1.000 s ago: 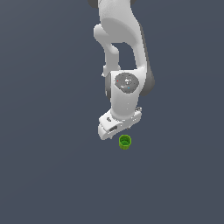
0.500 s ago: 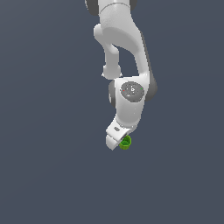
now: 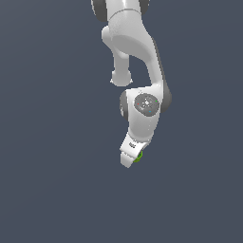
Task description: Pick up the object and move it to a goal position.
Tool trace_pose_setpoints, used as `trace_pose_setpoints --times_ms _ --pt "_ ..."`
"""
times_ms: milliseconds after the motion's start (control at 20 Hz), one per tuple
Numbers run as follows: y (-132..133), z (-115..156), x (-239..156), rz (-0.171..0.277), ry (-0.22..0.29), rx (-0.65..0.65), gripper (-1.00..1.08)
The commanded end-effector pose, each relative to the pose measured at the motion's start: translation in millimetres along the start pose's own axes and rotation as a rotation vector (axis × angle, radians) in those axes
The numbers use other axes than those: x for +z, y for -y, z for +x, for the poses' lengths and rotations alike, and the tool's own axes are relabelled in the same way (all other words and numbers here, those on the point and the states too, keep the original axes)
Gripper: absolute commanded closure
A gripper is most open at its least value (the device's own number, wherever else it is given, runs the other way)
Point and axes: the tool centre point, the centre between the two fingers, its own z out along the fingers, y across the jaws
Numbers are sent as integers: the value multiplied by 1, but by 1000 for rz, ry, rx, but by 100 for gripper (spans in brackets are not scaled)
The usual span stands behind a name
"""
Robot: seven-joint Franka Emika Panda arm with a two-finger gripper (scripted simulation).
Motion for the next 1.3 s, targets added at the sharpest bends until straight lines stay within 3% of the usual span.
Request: trace_pose_setpoints --times_ms 0,350,800,1100,1150,1250 --pt "0 2 1 0 -1 -20 -92" --pt "0 1 5 1 -1 -22 -92" --pt "1 1 46 1 -1 -27 -92" --pt "0 2 52 1 -1 -27 -92" --pt "0 2 52 1 -1 -27 108" --pt "0 2 52 1 -1 -27 108"
